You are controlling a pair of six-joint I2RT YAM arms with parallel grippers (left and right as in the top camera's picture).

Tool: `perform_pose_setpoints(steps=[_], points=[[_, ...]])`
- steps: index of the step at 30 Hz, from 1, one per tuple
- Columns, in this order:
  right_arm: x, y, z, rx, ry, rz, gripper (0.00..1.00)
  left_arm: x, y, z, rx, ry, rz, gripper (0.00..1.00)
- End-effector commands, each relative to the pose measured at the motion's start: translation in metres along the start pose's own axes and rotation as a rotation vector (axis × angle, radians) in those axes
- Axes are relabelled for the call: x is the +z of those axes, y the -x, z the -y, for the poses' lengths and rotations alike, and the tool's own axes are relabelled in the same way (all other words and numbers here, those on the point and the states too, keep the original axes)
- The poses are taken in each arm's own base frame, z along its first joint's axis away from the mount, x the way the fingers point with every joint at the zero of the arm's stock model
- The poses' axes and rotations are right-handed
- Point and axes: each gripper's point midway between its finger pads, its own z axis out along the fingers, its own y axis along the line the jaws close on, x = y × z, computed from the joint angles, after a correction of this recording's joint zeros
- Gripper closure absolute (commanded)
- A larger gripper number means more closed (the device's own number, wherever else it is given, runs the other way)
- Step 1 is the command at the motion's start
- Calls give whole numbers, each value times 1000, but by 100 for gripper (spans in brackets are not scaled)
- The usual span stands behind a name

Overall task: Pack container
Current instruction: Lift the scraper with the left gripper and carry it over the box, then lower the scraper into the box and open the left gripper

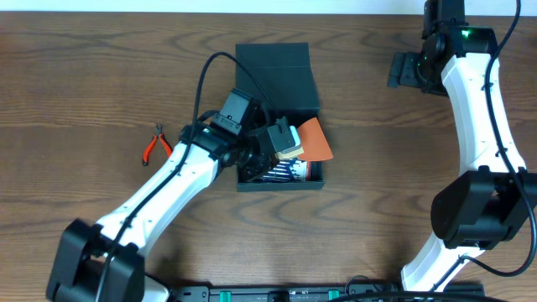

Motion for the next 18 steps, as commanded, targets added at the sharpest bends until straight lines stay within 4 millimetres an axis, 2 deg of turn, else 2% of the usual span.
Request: perform_pose_setpoints(steps=[1,6,12,18], points=[[-11,7,4,28,-3,33,1,9,-1,0,-39,-21,2,94],[-11,7,4,28,-3,33,1,19,-1,-10,-133,10,1,94],[-11,7,4,29,-3,33,1,19,-7,-28,-249,109,-27,94],[-11,7,4,29,-3,33,1,19,-9,-30,-286,122,-32,94]])
